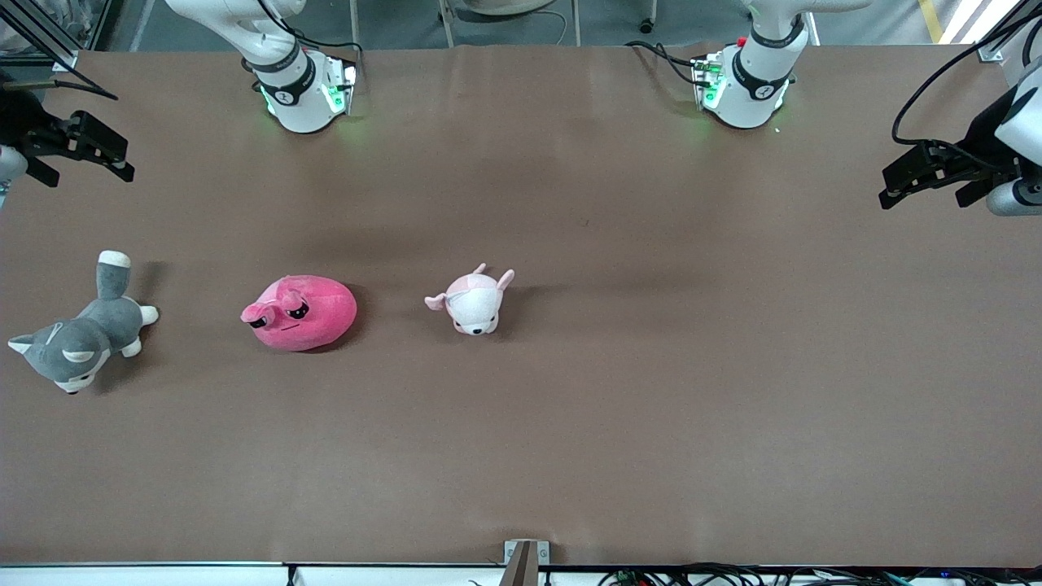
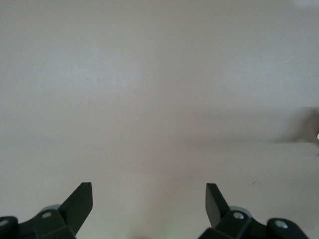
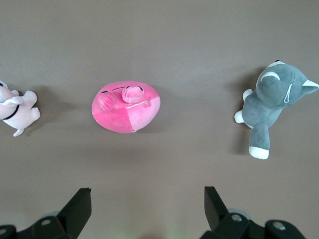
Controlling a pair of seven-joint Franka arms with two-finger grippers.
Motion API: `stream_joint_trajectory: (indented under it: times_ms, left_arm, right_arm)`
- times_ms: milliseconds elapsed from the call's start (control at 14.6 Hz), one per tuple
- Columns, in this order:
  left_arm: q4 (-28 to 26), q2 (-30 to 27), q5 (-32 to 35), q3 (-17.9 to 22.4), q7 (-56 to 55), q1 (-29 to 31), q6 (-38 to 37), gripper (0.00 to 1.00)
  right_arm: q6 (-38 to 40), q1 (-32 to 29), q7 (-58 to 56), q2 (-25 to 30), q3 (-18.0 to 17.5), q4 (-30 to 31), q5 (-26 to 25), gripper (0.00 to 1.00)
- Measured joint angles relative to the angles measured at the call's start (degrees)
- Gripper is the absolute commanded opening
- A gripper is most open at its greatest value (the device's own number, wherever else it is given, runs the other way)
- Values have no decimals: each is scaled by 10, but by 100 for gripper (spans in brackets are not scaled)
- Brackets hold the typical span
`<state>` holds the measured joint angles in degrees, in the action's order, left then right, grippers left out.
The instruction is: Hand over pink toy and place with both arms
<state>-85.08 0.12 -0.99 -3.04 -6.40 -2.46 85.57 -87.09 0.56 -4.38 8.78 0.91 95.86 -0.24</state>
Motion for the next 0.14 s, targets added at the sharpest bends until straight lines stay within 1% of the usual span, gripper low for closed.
stream_joint_trajectory:
  times_ms: [137]
  left_arm:
    - [0, 0, 0, 0, 0, 0, 0, 100]
  right_arm:
    - [0, 0, 0, 0, 0, 0, 0, 100]
